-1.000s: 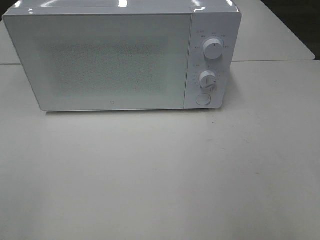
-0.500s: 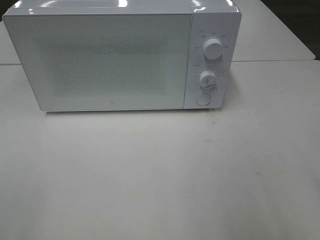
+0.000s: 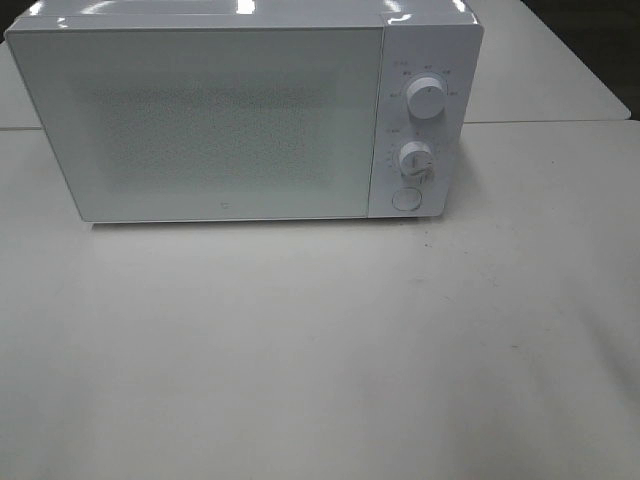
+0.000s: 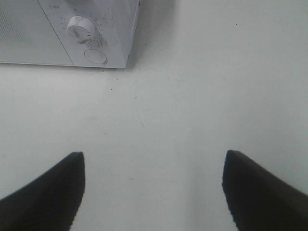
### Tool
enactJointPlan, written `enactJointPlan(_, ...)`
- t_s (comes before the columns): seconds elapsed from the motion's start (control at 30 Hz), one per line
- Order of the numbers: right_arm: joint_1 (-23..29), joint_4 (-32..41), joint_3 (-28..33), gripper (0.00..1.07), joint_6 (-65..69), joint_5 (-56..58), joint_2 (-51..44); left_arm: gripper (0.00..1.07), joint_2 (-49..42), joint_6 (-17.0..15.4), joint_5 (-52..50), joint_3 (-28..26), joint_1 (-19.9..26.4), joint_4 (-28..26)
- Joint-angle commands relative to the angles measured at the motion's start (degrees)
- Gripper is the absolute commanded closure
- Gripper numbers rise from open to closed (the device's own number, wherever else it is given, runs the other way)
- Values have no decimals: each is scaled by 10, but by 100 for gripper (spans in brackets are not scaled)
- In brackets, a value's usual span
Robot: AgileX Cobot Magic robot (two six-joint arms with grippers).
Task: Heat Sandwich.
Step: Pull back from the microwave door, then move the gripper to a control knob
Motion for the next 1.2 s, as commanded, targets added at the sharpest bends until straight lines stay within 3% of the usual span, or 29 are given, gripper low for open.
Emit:
enactJointPlan(0.03, -4, 3, -1, 31, 2, -41, 42, 3, -17, -1, -3, 0, 2, -2)
enactJointPlan(0.3, -4, 3, 13, 31, 2, -123, 99, 3, -17, -1, -3, 0, 2, -2)
enactJointPlan(0.57, -3, 7, 89, 31, 2, -299, 128, 3, -17, -1, -3, 0, 2, -2)
enactJointPlan(0.97, -2, 13, 137, 31, 14, -447, 170, 3, -17, -1, -3, 0, 2, -2)
enactJointPlan(1.1, 21, 13, 140, 31, 9, -494, 195, 3, -17, -1, -3, 0, 2, -2)
enactJointPlan(1.2, 68, 18, 140, 31, -11, -552, 233, 3, -17, -1, -3, 0, 2, -2)
